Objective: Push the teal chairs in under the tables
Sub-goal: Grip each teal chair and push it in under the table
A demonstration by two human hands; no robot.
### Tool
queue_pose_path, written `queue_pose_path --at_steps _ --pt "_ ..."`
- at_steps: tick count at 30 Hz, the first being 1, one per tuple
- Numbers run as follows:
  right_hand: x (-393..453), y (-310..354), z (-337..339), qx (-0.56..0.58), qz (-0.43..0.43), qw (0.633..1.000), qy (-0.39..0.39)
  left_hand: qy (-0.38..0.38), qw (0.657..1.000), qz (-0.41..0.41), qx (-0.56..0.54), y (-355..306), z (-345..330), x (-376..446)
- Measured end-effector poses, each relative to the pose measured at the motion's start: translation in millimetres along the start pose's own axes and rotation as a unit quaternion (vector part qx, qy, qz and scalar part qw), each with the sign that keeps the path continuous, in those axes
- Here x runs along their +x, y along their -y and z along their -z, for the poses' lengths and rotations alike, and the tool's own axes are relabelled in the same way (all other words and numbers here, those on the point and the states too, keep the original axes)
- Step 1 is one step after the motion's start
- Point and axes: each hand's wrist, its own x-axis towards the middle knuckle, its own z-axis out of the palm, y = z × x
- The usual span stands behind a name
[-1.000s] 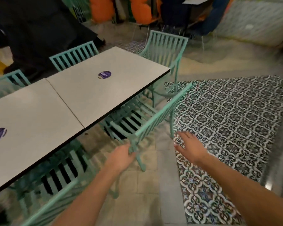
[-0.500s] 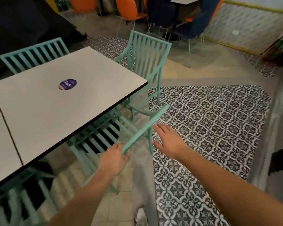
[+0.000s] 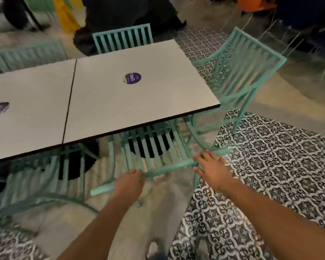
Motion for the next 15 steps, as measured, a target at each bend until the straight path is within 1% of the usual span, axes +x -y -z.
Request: queue_pose_path --at_steps 4,8,11,15 --pt "14 -8 -6 -0.006 0.0 1.0 -0.01 -0.002 0.999 0.033 0.015 -3 -2 -5" --pt "20 -1 -13 -0.004 -0.027 0.999 -0.046 -0.014 0.999 0.026 0.039 1 -3 -5" --pt "22 -1 -12 -0.014 -0.029 0.999 -0.044 -0.026 0.998 0.031 0.042 -3 -3 -5" --pt "21 2 -8 0.007 -0.031 0.999 -0.041 -0.012 0.998 0.04 0.039 -3 -1 -7"
